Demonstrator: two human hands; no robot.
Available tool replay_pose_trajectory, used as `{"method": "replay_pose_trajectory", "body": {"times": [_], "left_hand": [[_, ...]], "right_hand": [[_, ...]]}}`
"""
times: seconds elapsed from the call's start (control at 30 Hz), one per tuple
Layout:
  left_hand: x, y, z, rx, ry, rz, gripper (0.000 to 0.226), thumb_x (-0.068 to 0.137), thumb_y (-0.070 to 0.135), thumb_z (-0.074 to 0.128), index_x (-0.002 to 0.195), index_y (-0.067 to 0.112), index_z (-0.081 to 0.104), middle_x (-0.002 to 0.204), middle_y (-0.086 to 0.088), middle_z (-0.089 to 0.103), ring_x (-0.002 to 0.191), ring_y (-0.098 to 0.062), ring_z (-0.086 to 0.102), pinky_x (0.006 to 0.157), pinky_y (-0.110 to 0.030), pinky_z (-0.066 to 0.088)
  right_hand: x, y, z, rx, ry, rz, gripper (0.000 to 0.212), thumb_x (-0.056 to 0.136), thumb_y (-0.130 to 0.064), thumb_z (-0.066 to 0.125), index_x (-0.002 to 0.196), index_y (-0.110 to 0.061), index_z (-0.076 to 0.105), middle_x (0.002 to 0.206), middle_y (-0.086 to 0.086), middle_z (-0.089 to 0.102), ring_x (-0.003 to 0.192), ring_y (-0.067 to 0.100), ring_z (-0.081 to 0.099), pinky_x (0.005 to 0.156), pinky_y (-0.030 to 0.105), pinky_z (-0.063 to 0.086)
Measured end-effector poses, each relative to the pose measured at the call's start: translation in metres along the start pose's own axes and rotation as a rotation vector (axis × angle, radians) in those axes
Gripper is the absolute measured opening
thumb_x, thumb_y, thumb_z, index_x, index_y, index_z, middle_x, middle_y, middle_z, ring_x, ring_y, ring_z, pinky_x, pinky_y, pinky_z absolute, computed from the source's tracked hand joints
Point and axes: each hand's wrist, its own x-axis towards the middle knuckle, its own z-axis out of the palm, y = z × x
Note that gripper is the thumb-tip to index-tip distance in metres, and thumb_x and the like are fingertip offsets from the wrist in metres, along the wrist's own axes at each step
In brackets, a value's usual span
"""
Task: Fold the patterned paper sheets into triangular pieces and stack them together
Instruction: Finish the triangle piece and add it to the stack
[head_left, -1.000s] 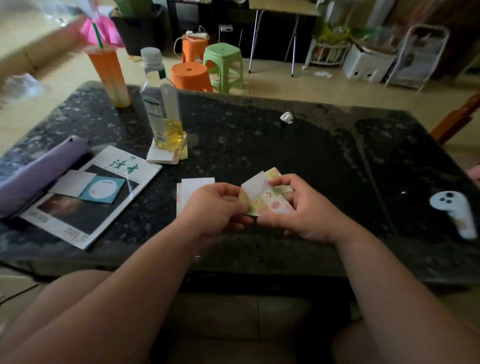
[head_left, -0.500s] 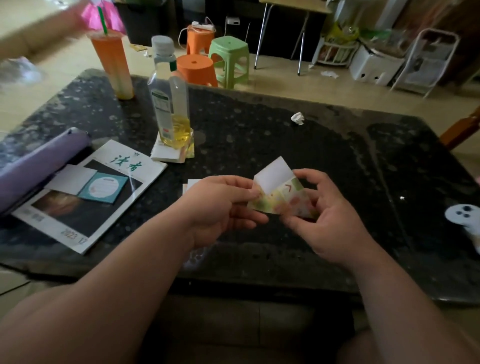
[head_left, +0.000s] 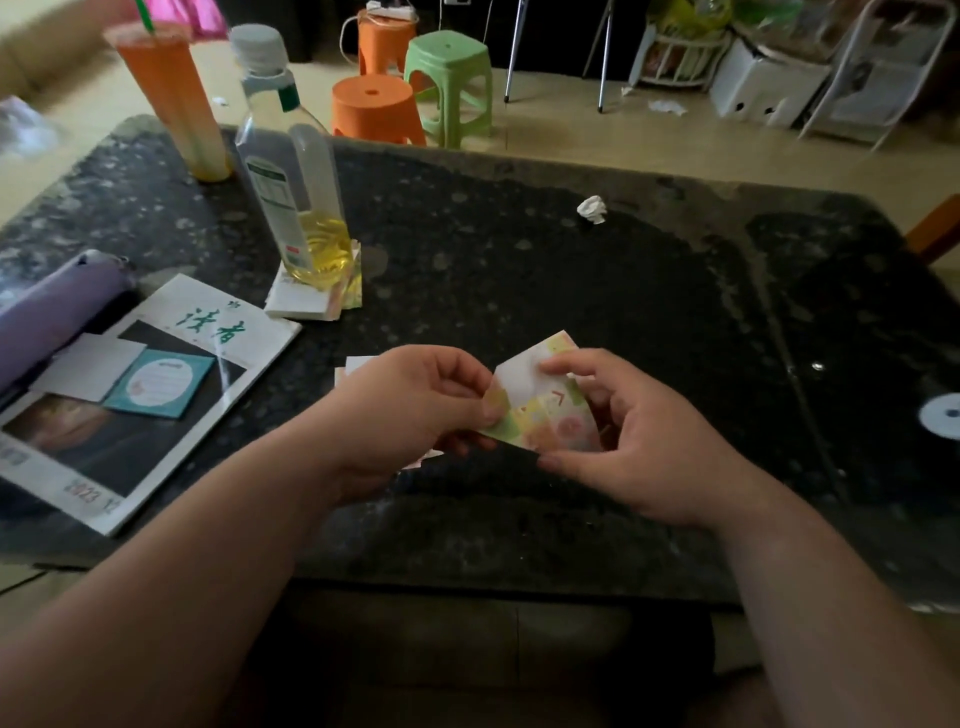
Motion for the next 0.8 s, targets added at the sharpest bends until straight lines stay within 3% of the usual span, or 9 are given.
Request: {"method": "replay_pose_trajectory", "body": {"times": [0.2,0.33,0.5,0.7,0.8], "left_hand": [[0.003,0.001,-0.001,0.007,-0.058,-0.005,0.018,0.087,-0.003,0.073,0.100,0.007,0.068,0.089,-0.011,0.078,0.071,-0.014,0.071,0.058,-0.021,0.051],[0.003,0.000,-0.001,-0.002,-0.053,0.009,0.018,0.086,-0.003,0.073,0.099,0.007,0.068,0.089,-0.011,0.078,0.070,-0.014,0.071,0.057,-0.021,0.050],[0.002,-0.001,0.002,-0.103,-0.063,-0.008,0.010,0.096,0.002,0.062,0.101,0.007,0.069,0.095,-0.013,0.078,0.075,-0.020,0.072,0.060,-0.025,0.050],[0.002,-0.004,0.003,-0.114,-0.088,-0.027,0.019,0.095,-0.003,0.061,0.110,0.007,0.068,0.096,-0.014,0.077,0.070,-0.018,0.071,0.057,-0.023,0.050],[0.005,-0.005,0.003,-0.152,-0.079,-0.075,0.018,0.093,-0.005,0.063,0.104,0.008,0.068,0.093,-0.014,0.076,0.067,-0.017,0.070,0.055,-0.022,0.050]], "right_hand": [[-0.004,0.004,-0.004,0.018,-0.002,0.028,0.060,0.071,-0.022,0.094,0.106,-0.052,0.056,0.114,-0.006,0.071,0.101,0.008,0.073,0.083,0.035,0.063],[-0.008,0.004,-0.002,0.082,-0.004,0.028,0.066,0.076,-0.012,0.090,0.116,-0.048,0.052,0.105,-0.007,0.078,0.096,0.009,0.075,0.085,0.038,0.062],[-0.012,0.001,0.000,0.070,0.023,0.047,0.071,0.077,-0.013,0.089,0.126,-0.043,0.048,0.104,-0.005,0.077,0.093,0.005,0.075,0.080,0.030,0.061],[-0.013,0.003,0.000,0.003,0.068,0.008,0.045,0.075,-0.019,0.091,0.100,-0.042,0.061,0.094,-0.016,0.074,0.084,0.001,0.072,0.068,0.021,0.058],[-0.011,0.006,0.001,0.013,0.082,-0.032,0.038,0.076,-0.019,0.090,0.095,-0.044,0.069,0.100,-0.023,0.071,0.092,0.002,0.070,0.078,0.026,0.059]]}}
